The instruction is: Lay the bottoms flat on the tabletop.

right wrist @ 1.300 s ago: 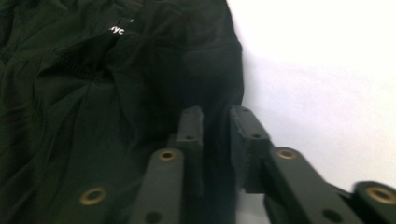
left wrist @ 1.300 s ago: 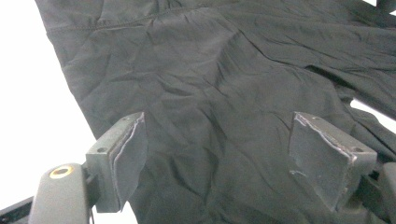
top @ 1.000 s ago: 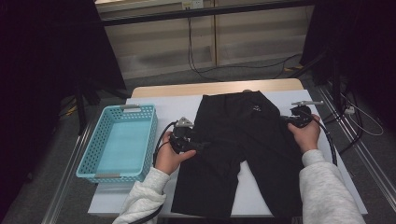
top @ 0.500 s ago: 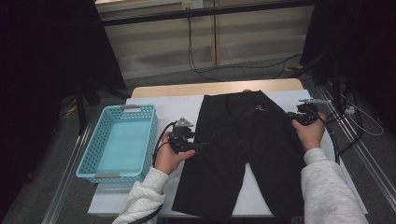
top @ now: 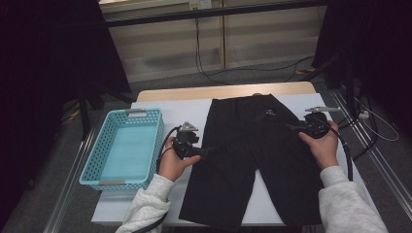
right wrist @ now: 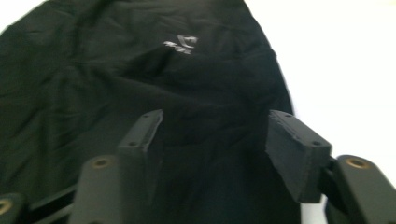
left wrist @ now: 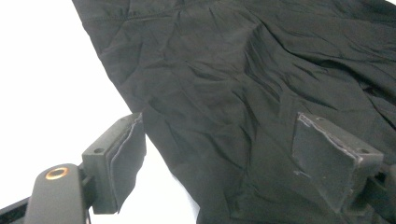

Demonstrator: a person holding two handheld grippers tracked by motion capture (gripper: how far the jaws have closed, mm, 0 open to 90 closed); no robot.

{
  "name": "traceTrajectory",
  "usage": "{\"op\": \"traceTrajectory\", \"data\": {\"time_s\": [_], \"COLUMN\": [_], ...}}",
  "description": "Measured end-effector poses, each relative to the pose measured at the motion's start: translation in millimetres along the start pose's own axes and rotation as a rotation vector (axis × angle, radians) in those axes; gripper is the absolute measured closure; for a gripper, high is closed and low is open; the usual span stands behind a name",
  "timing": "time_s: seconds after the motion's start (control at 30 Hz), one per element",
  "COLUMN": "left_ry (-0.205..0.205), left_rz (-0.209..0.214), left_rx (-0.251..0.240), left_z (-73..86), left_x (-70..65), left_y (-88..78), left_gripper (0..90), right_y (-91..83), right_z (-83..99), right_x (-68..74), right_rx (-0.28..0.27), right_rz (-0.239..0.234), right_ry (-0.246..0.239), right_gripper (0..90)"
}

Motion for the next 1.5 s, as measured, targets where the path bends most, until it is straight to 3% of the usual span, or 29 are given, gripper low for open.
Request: {"op": "traceTrajectory", "data": {"time_s": [0.27, 0.47, 0.6, 0.97, 1.13, 1.5], "left_ry": [0.001, -0.006, 0.002, -0.001, -0.011, -0.023], "left_rz": [-0.022, -0.027, -0.029, -0.024, -0.037, -0.038], "left_rx": [-0.003, 0.003, 0.001, -0.016, -0.023, -0.019], "left_z": [-2.5, -0.9, -0.6, -2.8, -4.5, -3.1], "left_x": [3.3, 6.6, 6.1, 7.9, 14.4, 14.8], "left_y": [-1.9, -0.6, -1.6, -6.7, -8.0, -7.7], "left_gripper": [15.8, 14.1, 13.7, 11.9, 11.8, 11.3], "right_y": [-27.7, -34.7, -38.7, -37.6, -38.0, -38.6], "right_z": [-0.2, 11.7, 10.9, 5.5, 4.2, 9.9], "right_x": [40.0, 70.0, 87.7, 141.7, 169.6, 201.1], "right_rx": [-0.070, -0.050, -0.056, -0.045, -0.049, -0.043], "right_rz": [-0.065, -0.105, -0.109, -0.157, -0.209, -0.262], "right_ry": [-0.008, -0.042, -0.092, -0.203, -0.236, -0.282], "right_gripper": [24.7, 20.1, 18.5, 15.6, 14.3, 14.1]}}
Point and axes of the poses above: each handheld gripper's, and its own axes: y roughly forward along the jaws, z roughly out of its underside, x roughly to its left, the point moved 9 cm from there along y, roughly forward along the jaws, and after that the axes turned 12 degrees about -y, right-handed, at the moved point
